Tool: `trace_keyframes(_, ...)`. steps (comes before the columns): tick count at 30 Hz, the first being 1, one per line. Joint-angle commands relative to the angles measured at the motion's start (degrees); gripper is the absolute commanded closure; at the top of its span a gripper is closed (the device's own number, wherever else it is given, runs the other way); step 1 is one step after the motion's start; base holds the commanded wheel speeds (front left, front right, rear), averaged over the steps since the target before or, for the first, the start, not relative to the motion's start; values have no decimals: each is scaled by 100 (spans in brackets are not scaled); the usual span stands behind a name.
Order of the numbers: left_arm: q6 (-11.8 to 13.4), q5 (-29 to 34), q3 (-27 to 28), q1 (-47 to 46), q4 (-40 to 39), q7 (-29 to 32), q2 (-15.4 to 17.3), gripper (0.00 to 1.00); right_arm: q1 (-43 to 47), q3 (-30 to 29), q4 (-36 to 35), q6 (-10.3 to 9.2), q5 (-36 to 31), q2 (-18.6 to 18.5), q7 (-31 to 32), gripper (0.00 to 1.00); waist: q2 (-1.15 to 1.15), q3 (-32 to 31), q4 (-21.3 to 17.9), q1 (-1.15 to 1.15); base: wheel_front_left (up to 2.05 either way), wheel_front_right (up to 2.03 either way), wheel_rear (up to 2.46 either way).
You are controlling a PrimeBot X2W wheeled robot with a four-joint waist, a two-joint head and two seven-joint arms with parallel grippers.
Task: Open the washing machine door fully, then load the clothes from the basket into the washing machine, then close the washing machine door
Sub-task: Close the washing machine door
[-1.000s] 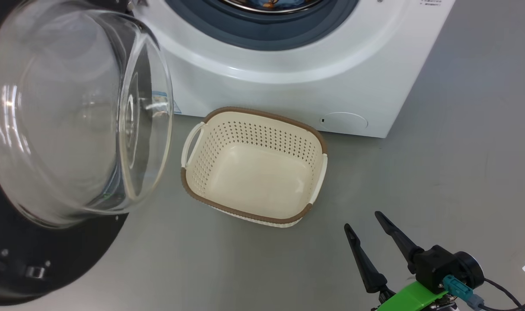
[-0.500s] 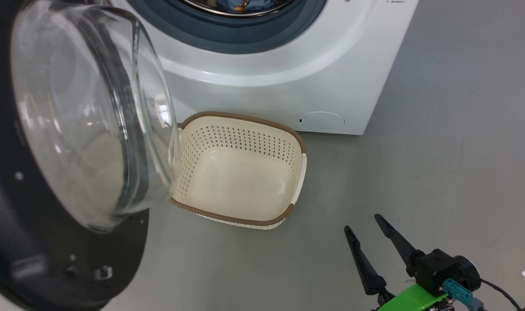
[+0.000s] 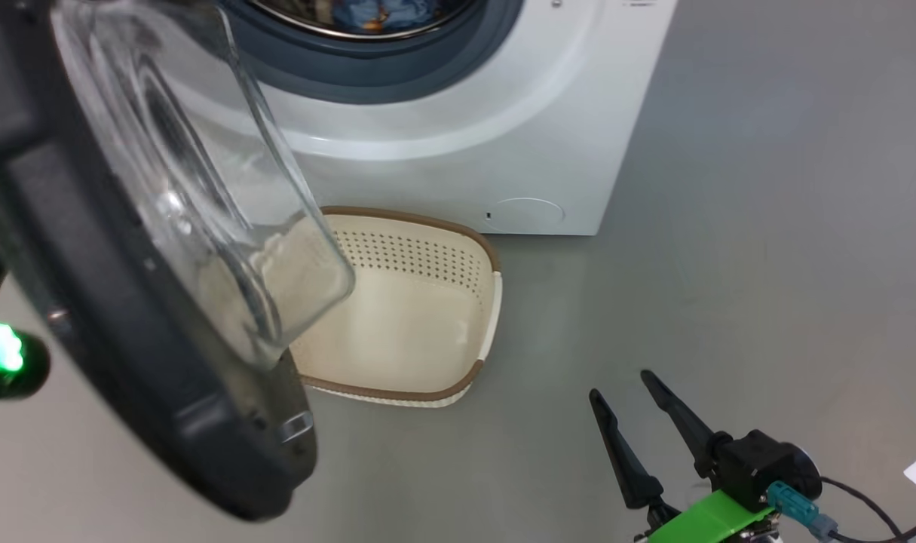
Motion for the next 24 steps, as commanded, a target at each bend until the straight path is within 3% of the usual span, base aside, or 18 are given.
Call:
trace_keyframes(1,-92,7,48,-349,-128,-11,56,100,-189,114,-110,52,48,48,-94,0,0,55,-124,0,0,0,0)
trace_keyframes(16,-579,247,-203,-889,147,-602,-651,100,-177,61,-35,52,173,49,-217,0,0,80,-855,0,0,0,0)
trace_keyframes(24,-748,901,-309,-1186,307,-1289,-797,100,-212,113,-36,52,214,49,-250,0,0,222,-1186,0,0,0,0)
